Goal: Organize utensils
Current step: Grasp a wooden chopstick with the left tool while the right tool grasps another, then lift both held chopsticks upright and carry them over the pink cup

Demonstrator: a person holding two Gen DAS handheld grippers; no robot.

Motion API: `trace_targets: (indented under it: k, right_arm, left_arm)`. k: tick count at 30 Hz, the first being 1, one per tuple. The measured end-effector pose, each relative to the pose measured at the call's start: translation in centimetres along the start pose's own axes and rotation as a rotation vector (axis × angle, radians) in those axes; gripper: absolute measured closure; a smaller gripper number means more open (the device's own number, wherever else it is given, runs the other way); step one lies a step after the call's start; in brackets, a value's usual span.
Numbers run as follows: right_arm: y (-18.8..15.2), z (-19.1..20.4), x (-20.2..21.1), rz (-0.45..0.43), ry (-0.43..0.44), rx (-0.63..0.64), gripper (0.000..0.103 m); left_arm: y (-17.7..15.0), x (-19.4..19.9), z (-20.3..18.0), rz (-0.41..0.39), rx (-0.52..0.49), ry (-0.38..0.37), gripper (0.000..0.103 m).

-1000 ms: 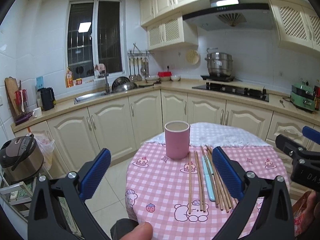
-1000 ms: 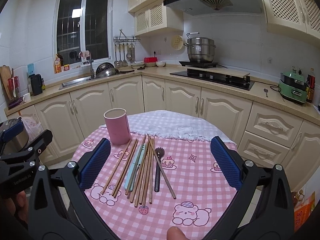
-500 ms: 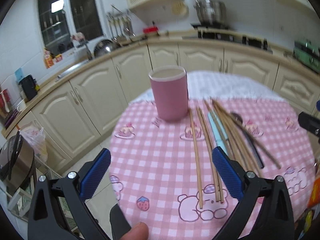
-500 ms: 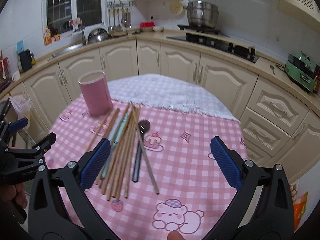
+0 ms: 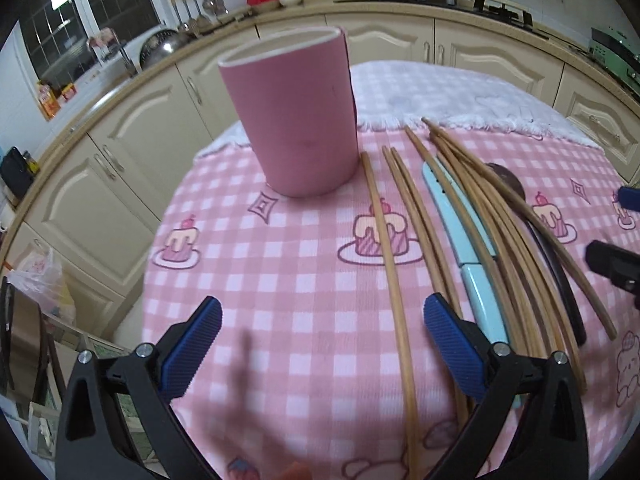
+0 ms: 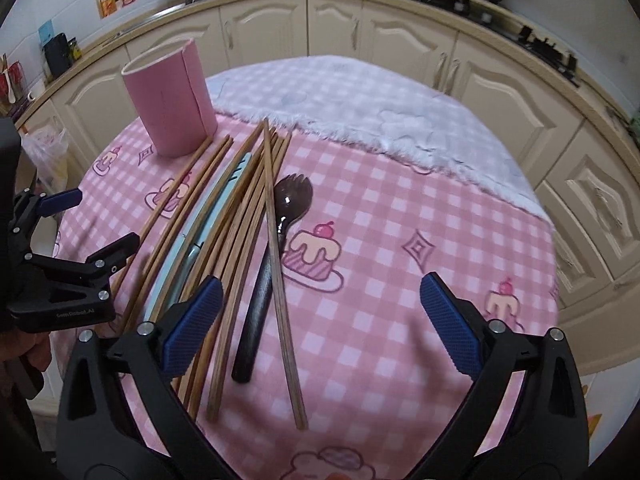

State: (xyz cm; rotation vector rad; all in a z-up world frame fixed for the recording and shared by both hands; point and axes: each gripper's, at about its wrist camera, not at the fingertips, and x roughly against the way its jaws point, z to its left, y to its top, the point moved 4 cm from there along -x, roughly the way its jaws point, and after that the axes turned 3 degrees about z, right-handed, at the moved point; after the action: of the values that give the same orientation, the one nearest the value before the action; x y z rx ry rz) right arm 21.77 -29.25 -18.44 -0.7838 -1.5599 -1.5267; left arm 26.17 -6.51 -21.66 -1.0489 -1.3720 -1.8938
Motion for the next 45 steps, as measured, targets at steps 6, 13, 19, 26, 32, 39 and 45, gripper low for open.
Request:
trace_targets:
  k: [6,13,19,26,32,39,45]
  right_arm:
    - [1.0,-0.3,-2.7,0.068,0.072,-0.006,0.040]
    - [2.0,0.0,-3.7,0.099,0.144,-0.002,0.073]
    - [2.4,0.7,-3.7,0.099,0.189,0.009,0.095]
    - [1.9,-0.8,-2.0,0.044,0.241,-0.062,0.097]
    - [1.8,-1.3,0.7,-0.085,0.317,-0.117,0.097]
    - [5.4,0.1,5.9,-0.312,0.410,-0.139,0.097]
    - [11.4,3.0,9.3,-0.497,0.474,-0.131,0.097]
  left_arm:
    - [0.8,-1.7,-0.1,0.038,0.003,-0.056,0.017]
    - [2.0,-2.7,-0.3,0.053,-0.003,-0.137,0.035]
    - [2.9,-2.4,-1.7,0.046,-0.063,-0.209,0.096]
    - [1.2,-0.8,-1.3,-0.007,-0.056,-0.230,0.098]
    - [0.6,3.7,0.1,-0.159,-0.011,-0.285,0.098]
    - [3.3,11.1,3.1,-0.438,0.054,-0.317,0.098]
    - [7.9,15.0,6.4,-0.660,0.146,-0.314,0.098]
